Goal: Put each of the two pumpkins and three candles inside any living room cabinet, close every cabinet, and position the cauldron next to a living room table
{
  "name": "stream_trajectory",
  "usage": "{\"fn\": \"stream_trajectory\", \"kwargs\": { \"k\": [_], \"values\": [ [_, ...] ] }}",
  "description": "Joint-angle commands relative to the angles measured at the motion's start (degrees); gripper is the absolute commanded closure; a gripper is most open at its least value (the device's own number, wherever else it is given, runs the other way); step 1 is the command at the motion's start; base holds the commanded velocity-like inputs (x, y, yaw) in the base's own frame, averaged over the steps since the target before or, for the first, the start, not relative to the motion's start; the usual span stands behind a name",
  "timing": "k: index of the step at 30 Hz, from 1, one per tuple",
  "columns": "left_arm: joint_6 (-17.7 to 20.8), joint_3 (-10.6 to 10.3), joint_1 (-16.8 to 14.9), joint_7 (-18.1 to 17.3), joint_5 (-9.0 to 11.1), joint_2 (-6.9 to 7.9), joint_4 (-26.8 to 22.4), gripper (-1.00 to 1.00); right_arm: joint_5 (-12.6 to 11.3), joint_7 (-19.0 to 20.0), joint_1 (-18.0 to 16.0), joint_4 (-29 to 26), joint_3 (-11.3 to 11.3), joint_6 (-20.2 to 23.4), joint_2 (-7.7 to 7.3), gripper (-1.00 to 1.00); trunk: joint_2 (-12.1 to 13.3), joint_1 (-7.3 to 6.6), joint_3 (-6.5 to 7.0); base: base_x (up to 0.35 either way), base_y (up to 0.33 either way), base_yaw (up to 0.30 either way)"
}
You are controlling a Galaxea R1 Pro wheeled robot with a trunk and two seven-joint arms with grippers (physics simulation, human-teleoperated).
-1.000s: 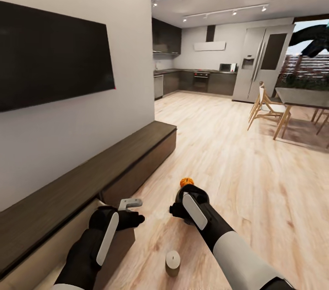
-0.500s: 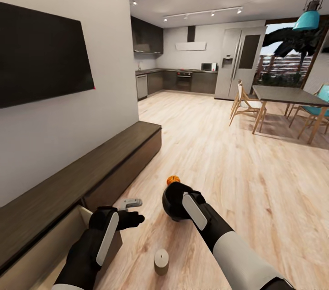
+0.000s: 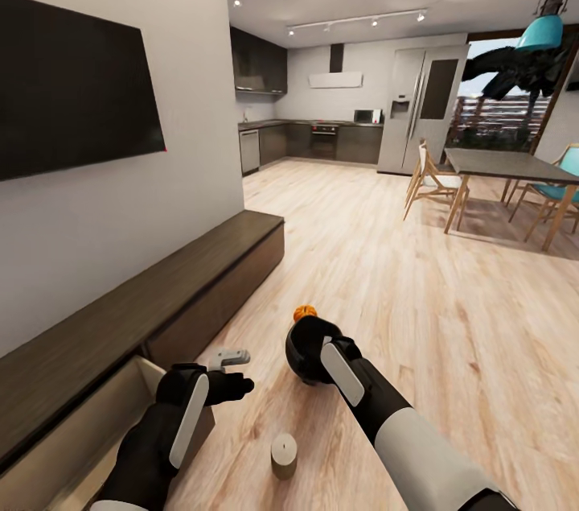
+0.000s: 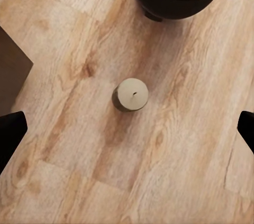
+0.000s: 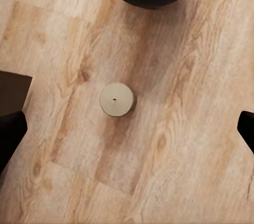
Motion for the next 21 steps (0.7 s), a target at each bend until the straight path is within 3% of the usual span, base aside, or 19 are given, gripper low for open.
{"fn": "stream_trajectory", "kwargs": {
  "k": [1,7,21],
  "values": [
    [0.2,0.0,0.0,0.4,0.5,0.00,0.0,-1.00,-0.6,-0.5,0.0,-0.1,0.1,0.0,0.00,-1.00,-0.4,0.22,-0.24,0.000,0.000,0.000],
    [0.1,0.0,0.0,0.5,0.4,0.00,0.2,-1.00,-1.0,-0.7,-0.1,-0.1,-0.7,0.5,0.00,-1.00,-2.9,1.54,-1.32,0.000,0.000,-0.055],
    [0.0,0.0,0.0,0.5,0.4,-0.09,0.3,-1.00,-1.1,-0.7,-0.1,0.0,-0.6,0.6,0.00,-1.00,-7.7,4.17,-3.48,0.000,0.000,-0.285]
  ]
}}
